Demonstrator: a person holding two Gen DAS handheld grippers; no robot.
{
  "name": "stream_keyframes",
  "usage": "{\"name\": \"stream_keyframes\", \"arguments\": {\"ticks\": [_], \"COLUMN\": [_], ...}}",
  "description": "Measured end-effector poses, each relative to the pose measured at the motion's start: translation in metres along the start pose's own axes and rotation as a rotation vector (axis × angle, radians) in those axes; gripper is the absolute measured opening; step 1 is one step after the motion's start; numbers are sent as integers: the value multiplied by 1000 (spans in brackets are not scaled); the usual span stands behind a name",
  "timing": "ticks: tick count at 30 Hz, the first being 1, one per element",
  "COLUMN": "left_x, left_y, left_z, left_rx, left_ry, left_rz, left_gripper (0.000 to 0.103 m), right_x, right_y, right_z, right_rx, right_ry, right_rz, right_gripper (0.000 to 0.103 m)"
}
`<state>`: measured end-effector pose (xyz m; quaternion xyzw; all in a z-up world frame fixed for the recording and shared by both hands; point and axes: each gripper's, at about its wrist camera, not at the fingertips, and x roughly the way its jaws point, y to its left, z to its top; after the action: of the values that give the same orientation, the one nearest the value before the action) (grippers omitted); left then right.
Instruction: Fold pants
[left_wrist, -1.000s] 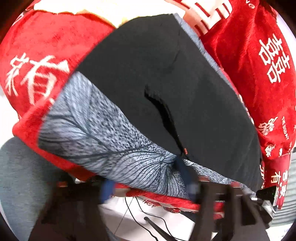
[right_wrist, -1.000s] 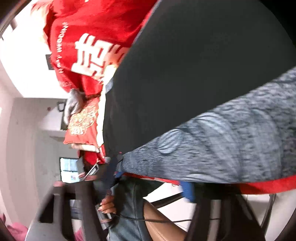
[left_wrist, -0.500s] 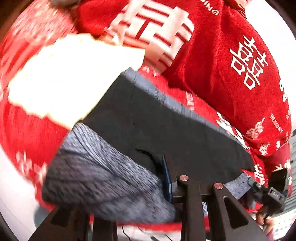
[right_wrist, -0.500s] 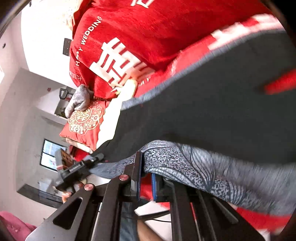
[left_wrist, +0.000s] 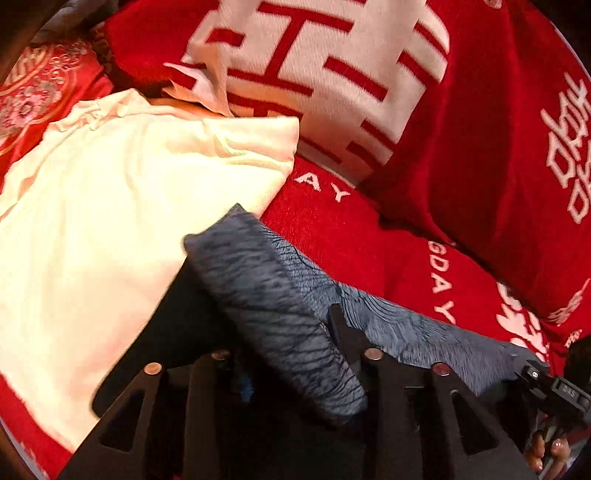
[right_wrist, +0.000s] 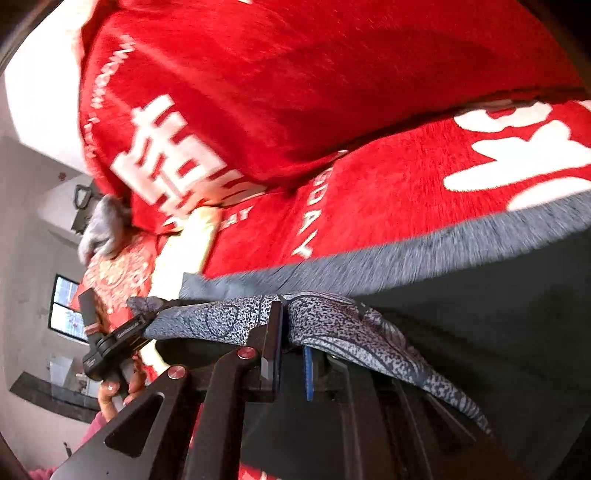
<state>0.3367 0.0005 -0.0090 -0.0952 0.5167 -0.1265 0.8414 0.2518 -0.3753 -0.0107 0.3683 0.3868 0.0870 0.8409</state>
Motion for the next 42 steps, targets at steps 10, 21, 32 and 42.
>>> {"name": "stream_keyframes", "arguments": {"ticks": [10,21,32,42], "left_x": [-39,-71,-15,-61], "left_y": [-1,10,-8,-110], "left_z": [-10,-31,-63,-128], "left_rx": [38,125,289,451], "left_ry": [-29,-154,-38,46], "left_rz": [11,152,292,-8], "left_gripper": [45,75,79,79], "right_x": [-4,-5,-21,-165], "right_y": [13,40,-2,-32], "right_z": [-2,-25,-18,-114], "right_rx": [-2,-72,82,96], "right_ry": [8,23,-26,-188], "right_rz": [51,72,9,-15], "right_gripper": [43,43,43,51]}}
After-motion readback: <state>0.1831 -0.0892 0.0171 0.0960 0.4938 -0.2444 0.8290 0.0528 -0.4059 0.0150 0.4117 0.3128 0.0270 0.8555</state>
